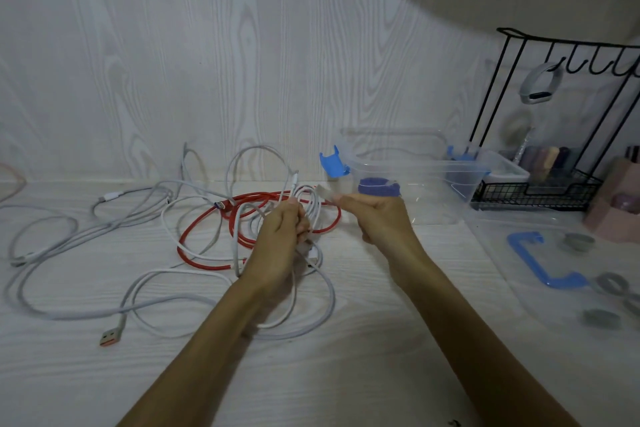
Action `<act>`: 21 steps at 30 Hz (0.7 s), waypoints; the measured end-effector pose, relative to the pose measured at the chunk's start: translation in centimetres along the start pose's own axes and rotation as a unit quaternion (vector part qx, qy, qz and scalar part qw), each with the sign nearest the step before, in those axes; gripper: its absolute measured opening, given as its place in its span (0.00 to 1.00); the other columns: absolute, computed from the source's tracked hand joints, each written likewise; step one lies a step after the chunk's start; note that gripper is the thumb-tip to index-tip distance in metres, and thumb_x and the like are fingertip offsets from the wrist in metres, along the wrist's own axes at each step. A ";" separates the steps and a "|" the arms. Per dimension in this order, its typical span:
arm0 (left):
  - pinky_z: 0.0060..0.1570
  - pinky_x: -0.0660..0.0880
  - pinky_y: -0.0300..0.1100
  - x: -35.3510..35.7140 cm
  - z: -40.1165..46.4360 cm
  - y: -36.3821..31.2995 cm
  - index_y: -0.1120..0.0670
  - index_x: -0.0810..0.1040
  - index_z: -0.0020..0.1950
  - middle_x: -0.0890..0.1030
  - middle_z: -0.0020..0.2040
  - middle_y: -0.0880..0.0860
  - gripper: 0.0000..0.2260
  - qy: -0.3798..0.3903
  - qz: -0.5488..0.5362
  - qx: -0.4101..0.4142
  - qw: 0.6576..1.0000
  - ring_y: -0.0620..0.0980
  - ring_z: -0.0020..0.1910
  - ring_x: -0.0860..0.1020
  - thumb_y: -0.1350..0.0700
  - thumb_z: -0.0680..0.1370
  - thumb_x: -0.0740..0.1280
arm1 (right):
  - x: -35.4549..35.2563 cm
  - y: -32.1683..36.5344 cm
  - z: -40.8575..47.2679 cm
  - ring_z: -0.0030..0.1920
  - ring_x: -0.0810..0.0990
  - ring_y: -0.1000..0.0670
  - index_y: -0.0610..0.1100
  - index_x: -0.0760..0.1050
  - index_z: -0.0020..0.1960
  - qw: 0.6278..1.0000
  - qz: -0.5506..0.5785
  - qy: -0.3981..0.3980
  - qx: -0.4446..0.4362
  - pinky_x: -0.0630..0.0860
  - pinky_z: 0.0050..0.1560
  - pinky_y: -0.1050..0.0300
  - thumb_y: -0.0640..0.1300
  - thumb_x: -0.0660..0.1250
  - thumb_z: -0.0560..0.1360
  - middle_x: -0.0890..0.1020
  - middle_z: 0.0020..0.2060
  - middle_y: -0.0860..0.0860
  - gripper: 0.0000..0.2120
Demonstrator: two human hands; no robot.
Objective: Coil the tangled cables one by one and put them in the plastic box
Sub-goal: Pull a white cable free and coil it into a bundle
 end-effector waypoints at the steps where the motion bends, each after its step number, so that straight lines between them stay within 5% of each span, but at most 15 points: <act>1: 0.34 0.61 0.45 0.2 -0.2 -0.1 0.55 0.65 0.37 0.63 0.30 0.50 0.16 0.006 0.016 0.007 1.000 0.49 0.31 0.60 0.55 0.84 0.50 | 0.0 -0.1 -0.1 0.28 0.75 0.69 0.55 0.81 0.37 1.000 -0.002 -0.020 -0.001 0.66 0.26 0.79 0.49 0.72 0.71 0.77 0.23 0.66 0.05; 6: 0.40 0.65 0.50 1.0 -0.9 -0.4 0.56 0.68 0.41 0.66 0.34 0.52 0.17 0.021 0.100 0.041 0.994 0.51 0.35 0.64 0.48 0.83 0.50 | -0.7 -0.8 -0.8 0.30 0.77 0.68 0.55 0.79 0.31 0.994 -0.018 -0.104 -0.016 0.69 0.29 0.78 0.50 0.75 0.68 0.80 0.26 0.61 0.08; 11: 0.46 0.73 0.29 1.8 -1.3 -0.4 0.42 0.74 0.49 0.80 0.42 0.38 0.14 0.059 0.154 0.063 0.984 0.34 0.44 0.77 0.44 0.82 0.50 | -0.4 -1.1 -1.0 0.30 0.77 0.66 0.50 0.83 0.38 0.993 -0.016 -0.116 -0.002 0.68 0.29 0.78 0.48 0.73 0.70 0.82 0.30 0.59 0.03; 13: 0.48 0.73 0.31 2.4 -1.7 -0.9 0.40 0.73 0.52 0.81 0.48 0.43 0.12 0.072 0.202 0.089 0.973 0.37 0.49 0.77 0.46 0.82 0.50 | 0.1 -1.1 -1.2 0.28 0.77 0.65 0.50 0.82 0.36 0.995 0.024 -0.097 0.011 0.68 0.28 0.77 0.47 0.72 0.71 0.81 0.27 0.59 0.05; 16: 0.42 0.73 0.33 2.4 -2.0 -2.1 0.45 0.73 0.52 0.79 0.41 0.51 0.12 0.058 0.225 0.135 0.963 0.41 0.41 0.76 0.50 0.83 0.50 | 1.3 -1.4 -1.5 0.20 0.71 0.60 0.50 0.79 0.35 0.994 0.076 -0.023 0.071 0.66 0.23 0.70 0.48 0.69 0.73 0.73 0.18 0.58 0.09; 19: 0.42 0.73 0.48 2.1 -2.1 -2.4 0.55 0.74 0.53 0.77 0.43 0.63 0.15 0.055 0.226 0.129 0.964 0.58 0.42 0.75 0.50 0.83 0.50 | 2.3 -1.5 -1.4 0.20 0.58 0.57 0.48 0.75 0.31 0.977 0.183 0.042 0.104 0.54 0.23 0.64 0.43 0.66 0.75 0.62 0.18 0.56 0.14; 21: 0.43 0.70 0.45 2.2 -2.2 -2.3 0.54 0.72 0.54 0.75 0.44 0.59 0.14 0.079 0.208 0.109 0.969 0.53 0.41 0.72 0.49 0.83 0.49 | 2.8 -1.3 -1.3 0.20 0.56 0.57 0.49 0.75 0.26 0.967 0.222 0.069 0.102 0.52 0.24 0.63 0.42 0.65 0.76 0.60 0.19 0.56 0.19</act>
Point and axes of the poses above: each hand's wrist, its own z-axis towards the middle knuckle, its own x-axis out of the palm, y = z × x, the point moved 9 cm from there along z, towards the middle knuckle
